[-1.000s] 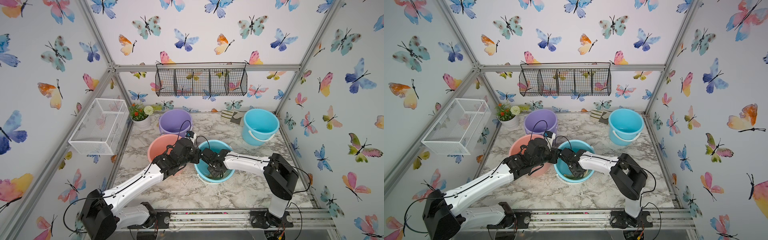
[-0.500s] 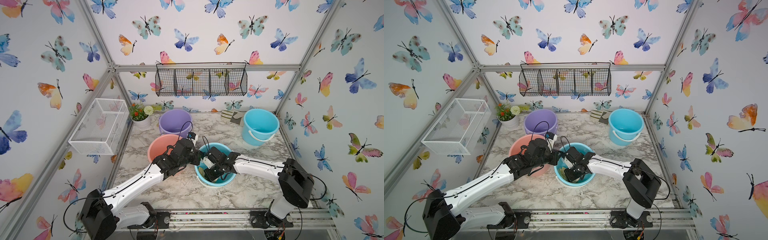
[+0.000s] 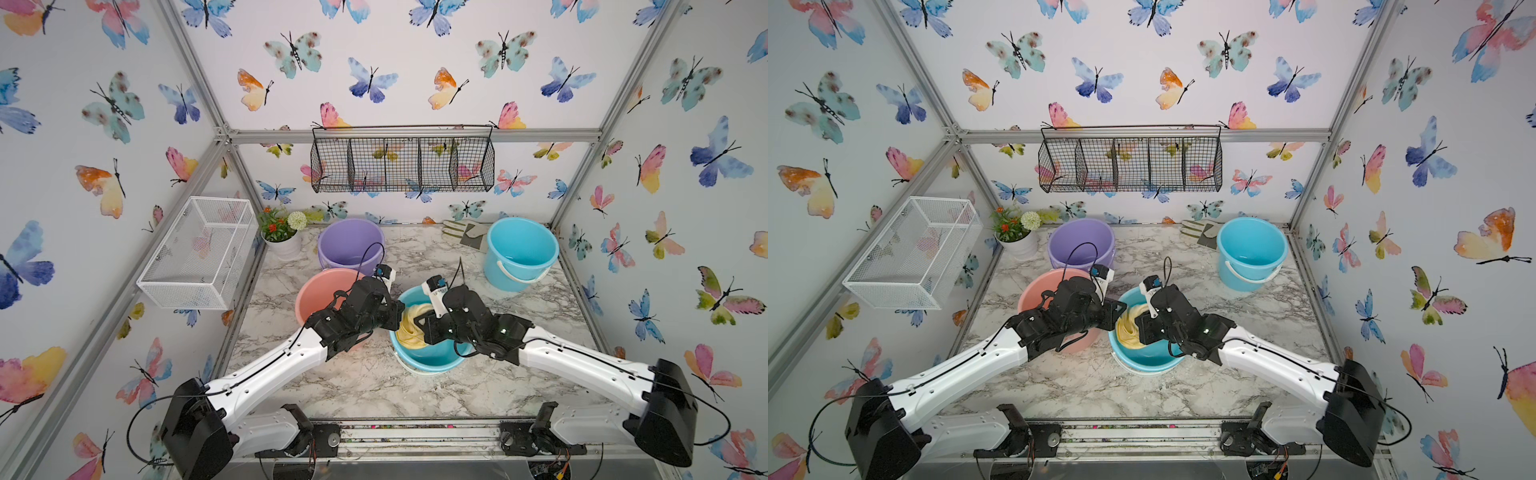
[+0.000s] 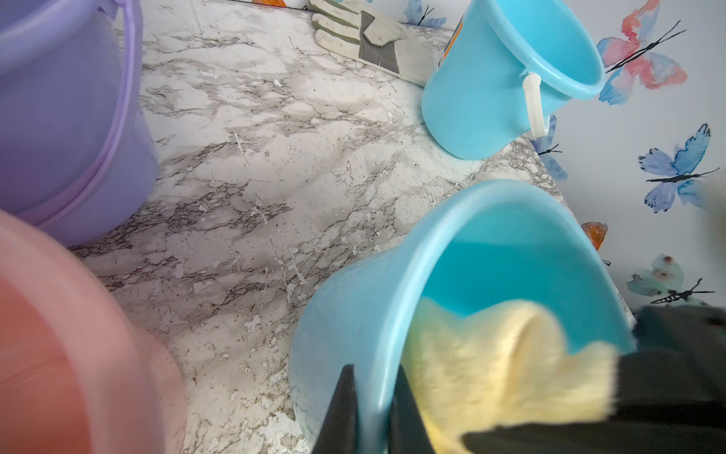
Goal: Wipe the inside of the bucket with a cloth
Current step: Wipe the dirt from the inside of the bucket, then place the bucket at the center of the board.
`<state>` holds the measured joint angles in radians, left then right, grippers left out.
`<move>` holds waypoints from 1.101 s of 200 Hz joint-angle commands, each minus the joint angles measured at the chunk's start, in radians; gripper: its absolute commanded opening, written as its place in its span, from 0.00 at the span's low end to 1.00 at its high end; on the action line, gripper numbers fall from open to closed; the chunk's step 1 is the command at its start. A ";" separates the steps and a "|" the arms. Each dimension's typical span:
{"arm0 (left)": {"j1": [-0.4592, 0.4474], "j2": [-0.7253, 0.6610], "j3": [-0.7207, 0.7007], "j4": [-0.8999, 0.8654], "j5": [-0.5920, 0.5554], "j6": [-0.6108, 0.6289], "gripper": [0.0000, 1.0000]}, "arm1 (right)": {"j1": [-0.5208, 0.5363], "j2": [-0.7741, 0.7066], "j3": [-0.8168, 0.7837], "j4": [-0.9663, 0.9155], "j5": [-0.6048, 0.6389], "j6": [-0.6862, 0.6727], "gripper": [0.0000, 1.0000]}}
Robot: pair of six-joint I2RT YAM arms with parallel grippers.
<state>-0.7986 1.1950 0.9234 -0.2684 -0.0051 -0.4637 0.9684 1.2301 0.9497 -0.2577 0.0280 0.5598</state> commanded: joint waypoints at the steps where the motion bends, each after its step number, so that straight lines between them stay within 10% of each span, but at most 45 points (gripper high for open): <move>1: 0.000 0.021 0.006 0.054 0.003 -0.003 0.00 | 0.003 -0.111 0.057 -0.147 0.235 0.001 0.02; 91: 0.039 0.238 0.199 0.121 0.055 -0.015 0.00 | 0.003 -0.447 0.306 -0.523 0.644 0.017 0.02; 220: 0.218 0.742 0.693 0.188 0.236 -0.208 0.00 | 0.003 -0.493 0.279 -0.526 0.574 0.070 0.02</move>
<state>-0.5961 1.8832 1.5356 -0.1390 0.1856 -0.6029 0.9684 0.7403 1.2411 -0.7879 0.6426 0.6060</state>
